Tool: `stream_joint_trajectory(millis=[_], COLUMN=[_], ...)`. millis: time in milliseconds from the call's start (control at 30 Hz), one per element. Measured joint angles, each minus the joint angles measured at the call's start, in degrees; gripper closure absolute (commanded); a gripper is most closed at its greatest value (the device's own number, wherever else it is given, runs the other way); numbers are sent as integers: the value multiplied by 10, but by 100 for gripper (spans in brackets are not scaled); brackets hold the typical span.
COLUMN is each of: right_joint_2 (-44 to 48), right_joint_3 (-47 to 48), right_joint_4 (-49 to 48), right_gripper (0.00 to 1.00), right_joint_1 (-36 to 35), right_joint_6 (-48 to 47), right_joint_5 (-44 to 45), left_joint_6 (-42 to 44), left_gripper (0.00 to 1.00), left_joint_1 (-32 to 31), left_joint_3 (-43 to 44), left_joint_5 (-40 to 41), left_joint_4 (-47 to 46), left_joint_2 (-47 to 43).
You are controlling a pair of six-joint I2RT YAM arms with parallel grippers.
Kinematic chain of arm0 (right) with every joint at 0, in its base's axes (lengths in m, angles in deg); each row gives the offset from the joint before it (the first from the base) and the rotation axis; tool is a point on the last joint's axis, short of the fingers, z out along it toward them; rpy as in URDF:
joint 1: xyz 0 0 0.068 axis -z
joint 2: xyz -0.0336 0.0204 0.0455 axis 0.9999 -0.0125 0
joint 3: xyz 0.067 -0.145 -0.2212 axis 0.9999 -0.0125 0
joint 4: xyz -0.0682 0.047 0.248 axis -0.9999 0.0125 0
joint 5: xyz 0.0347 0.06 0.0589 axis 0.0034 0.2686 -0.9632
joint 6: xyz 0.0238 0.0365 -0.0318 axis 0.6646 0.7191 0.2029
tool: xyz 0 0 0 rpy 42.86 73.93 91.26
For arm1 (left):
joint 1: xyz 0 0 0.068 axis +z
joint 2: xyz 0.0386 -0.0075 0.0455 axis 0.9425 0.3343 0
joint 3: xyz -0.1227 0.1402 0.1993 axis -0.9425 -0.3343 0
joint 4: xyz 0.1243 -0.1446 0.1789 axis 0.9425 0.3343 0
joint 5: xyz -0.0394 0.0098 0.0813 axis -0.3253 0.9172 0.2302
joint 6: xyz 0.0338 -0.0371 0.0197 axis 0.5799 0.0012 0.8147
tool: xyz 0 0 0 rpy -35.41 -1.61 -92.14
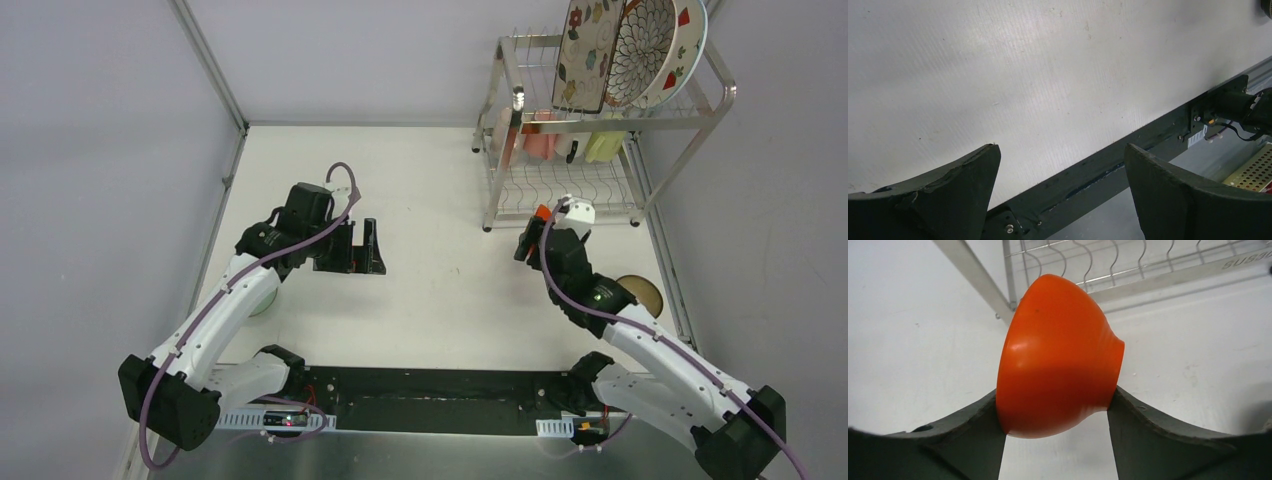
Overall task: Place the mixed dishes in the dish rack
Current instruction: Turn the bowl upside down on the dish rack.
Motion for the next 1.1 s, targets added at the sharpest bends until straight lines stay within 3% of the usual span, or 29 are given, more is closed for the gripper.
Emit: stream_joint_trajectory(millis=[533,1100], right_joint_2=[-152,-281], right_joint_3=[57,127], right_joint_4=[-114,-143], right_gripper=[62,62], right_joint_1=[172,210], right_joint_6=[-207,-414], right_joint_5=[-23,-7], left_joint_6=[1,1], left_gripper=[1,1], left_joint_1=[0,0], left_joint_3=[-5,-6], left_joint_5=[0,2], left_joint_4=[0,-1], left_joint_2=[-7,-17])
